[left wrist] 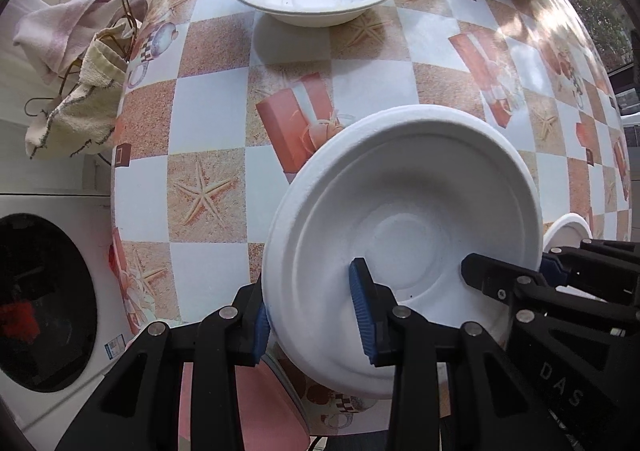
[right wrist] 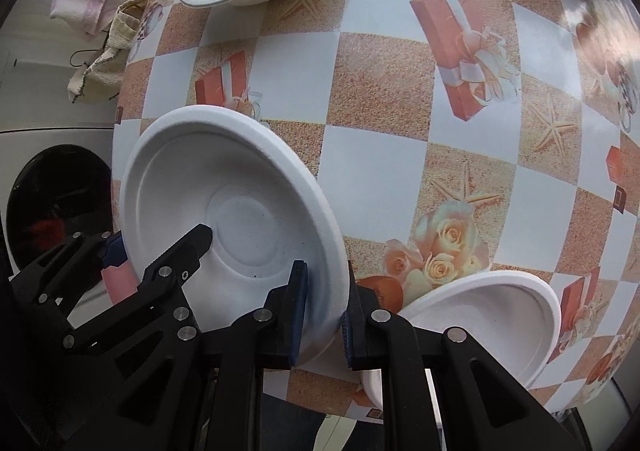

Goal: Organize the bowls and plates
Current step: 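Grasp a white paper bowl rim with the right tool and lift it, then lower the white paper bowl onto the table and open the right tool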

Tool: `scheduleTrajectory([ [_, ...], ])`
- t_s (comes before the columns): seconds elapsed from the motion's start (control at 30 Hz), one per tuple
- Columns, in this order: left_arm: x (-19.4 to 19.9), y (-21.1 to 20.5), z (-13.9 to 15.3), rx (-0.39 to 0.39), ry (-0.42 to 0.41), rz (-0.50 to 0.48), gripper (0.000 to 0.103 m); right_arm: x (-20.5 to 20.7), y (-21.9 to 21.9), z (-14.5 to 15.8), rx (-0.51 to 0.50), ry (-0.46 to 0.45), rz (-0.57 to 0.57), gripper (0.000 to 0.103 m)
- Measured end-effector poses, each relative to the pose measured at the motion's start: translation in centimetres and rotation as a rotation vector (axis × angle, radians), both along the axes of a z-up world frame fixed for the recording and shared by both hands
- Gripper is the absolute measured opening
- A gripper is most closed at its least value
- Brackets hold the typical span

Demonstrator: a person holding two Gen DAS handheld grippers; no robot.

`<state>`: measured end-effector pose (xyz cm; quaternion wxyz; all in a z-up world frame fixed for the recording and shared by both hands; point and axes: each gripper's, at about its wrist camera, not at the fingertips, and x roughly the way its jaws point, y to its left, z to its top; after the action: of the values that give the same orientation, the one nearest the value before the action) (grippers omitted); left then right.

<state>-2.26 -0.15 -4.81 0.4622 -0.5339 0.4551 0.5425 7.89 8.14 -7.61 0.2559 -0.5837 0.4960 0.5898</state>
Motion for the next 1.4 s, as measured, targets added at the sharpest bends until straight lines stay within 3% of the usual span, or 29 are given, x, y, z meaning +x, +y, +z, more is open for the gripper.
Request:
scheduleTrajectory([
  [0.37, 5.1, -1.5, 5.1, 0.067, -0.018, -0.125, 0.039, 5.0, -0.7, 3.6, 0.036, 0.026, -0.136, 0.017],
  [0.77, 9.6, -0.5, 5.8, 0.115, -0.025, -0.361, 0.039, 11.5, -2.4, 5.0, 0.052, 0.006, -0.320, 0.017],
  [1.4, 14.6, -0.4, 4.9, 0.082, -0.048, -0.470, 0.039, 16.0, -3.2, 4.4, 0.033, -0.041, -0.411, 0.017],
])
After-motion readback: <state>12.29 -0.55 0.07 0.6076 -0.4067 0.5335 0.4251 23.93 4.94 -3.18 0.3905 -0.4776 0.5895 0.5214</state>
